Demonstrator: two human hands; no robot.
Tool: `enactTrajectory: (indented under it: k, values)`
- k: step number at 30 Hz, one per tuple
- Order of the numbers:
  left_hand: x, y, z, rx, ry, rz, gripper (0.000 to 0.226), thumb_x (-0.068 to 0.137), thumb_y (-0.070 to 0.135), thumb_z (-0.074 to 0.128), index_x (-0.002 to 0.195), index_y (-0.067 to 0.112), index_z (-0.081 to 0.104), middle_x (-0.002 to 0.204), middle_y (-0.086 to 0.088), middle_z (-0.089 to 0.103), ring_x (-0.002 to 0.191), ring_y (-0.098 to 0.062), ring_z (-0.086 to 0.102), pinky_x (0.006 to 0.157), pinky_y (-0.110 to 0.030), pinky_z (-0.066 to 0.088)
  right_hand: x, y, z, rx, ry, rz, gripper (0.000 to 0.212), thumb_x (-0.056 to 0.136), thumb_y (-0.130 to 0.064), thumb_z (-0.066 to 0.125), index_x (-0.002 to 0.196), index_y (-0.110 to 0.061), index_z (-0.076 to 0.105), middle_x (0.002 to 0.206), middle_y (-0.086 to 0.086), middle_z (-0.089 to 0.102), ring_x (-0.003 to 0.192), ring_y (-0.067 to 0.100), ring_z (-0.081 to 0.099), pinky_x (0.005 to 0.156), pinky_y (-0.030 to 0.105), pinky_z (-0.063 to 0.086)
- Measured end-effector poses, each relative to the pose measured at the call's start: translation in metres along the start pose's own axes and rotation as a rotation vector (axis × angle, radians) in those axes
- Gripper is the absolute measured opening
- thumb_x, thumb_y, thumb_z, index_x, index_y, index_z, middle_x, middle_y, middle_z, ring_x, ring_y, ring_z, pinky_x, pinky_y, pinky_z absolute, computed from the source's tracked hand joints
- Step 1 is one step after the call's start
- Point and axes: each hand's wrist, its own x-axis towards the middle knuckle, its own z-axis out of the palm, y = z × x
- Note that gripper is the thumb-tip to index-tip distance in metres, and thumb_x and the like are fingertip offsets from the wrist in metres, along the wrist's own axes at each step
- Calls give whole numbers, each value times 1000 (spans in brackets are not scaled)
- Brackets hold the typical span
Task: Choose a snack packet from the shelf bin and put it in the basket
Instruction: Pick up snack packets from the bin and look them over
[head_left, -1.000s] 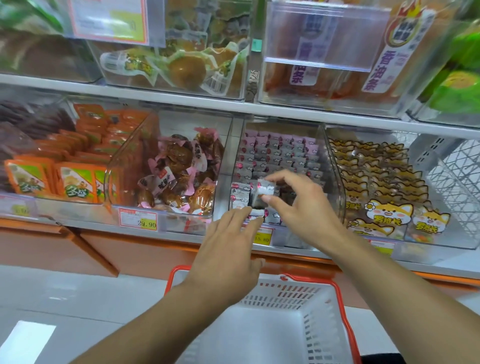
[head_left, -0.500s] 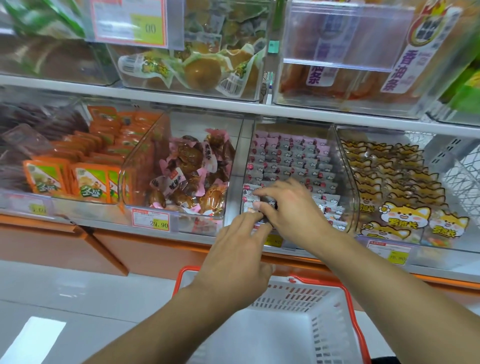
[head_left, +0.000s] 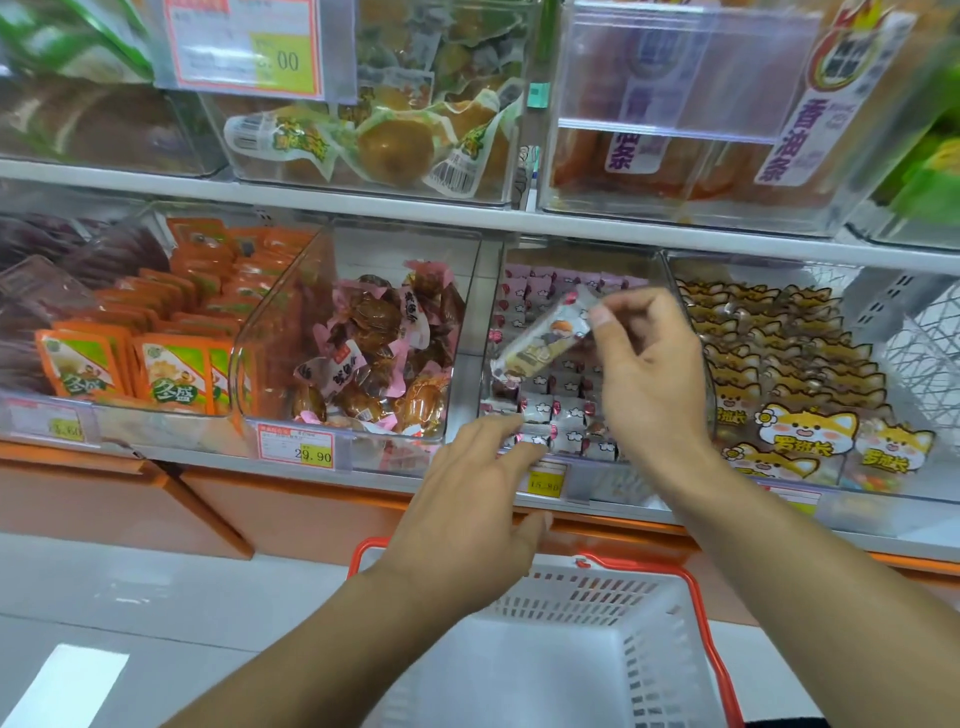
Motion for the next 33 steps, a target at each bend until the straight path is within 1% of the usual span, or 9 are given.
enactTrajectory:
  k: [5, 9, 11, 14, 17, 21, 25, 29, 33]
  values:
    - [5, -3, -6, -28, 12, 6, 55, 92, 42, 69, 144, 30, 53, 155, 13, 33, 143, -1, 17, 116, -21, 13, -11, 7, -21, 131, 61, 196, 11, 104, -21, 56, 95, -26, 60, 90, -4, 77, 84, 14, 75, 83, 42, 61]
    - [5, 3, -11, -107, 91, -76, 36, 91, 40, 70, 125, 41, 58, 135, 24, 48, 128, 6, 35, 107, -13, 23, -14, 5, -35, 315, 109, 329, 9, 104, -14, 54, 97, -14, 60, 77, -11, 74, 85, 11, 75, 79, 31, 62]
    - [7, 10, -15, -366, 191, -249, 23, 90, 43, 70, 109, 43, 57, 114, 27, 58, 109, 9, 51, 90, -6, 37, -16, -1, -40, 451, 116, 400, 11, 104, -10, 53, 96, -11, 60, 78, -6, 76, 87, 14, 76, 73, 24, 61]
    - [13, 19, -22, -882, 239, -446, 30, 87, 48, 74, 109, 33, 61, 95, 11, 74, 88, -1, 70, 75, -14, 53, -24, -6, -43, 598, 87, 544, 13, 103, -4, 51, 94, -7, 61, 85, 7, 77, 85, 18, 77, 70, 25, 61]
    - [18, 21, -25, -1174, 237, -519, 42, 75, 46, 76, 107, 20, 72, 92, -2, 79, 86, -17, 77, 72, -23, 61, -32, -4, -46, 686, 37, 617, 13, 102, -2, 52, 93, -6, 61, 84, 12, 75, 79, 21, 76, 70, 28, 61]
    - [19, 17, -23, -1280, 247, -540, 57, 62, 51, 81, 108, 16, 76, 96, -5, 80, 88, -15, 76, 75, -20, 59, -34, 2, -54, 630, -126, 589, 11, 93, -17, 67, 97, -7, 66, 96, 13, 77, 90, 26, 76, 74, 31, 62]
    - [21, 16, -22, -1397, 277, -572, 64, 57, 41, 85, 108, 5, 73, 99, -9, 79, 87, -11, 74, 73, -20, 59, -34, 8, -63, 541, -204, 560, 15, 78, -33, 76, 80, -19, 71, 95, 8, 77, 97, 29, 74, 76, 28, 60]
    - [23, 17, -22, -1568, 181, -561, 34, 61, 37, 81, 87, 14, 81, 109, -9, 78, 90, -13, 75, 72, -21, 59, -33, 13, -71, 559, -179, 598, 25, 77, -34, 78, 80, -15, 63, 88, 6, 75, 95, 30, 75, 75, 27, 61]
    - [25, 17, -18, -1499, 229, -581, 26, 66, 35, 80, 82, 16, 73, 100, -7, 76, 84, -13, 72, 69, -22, 59, -32, 12, -73, 619, -159, 659, 25, 78, -31, 76, 78, -14, 58, 92, 7, 76, 86, 23, 76, 72, 26, 61]
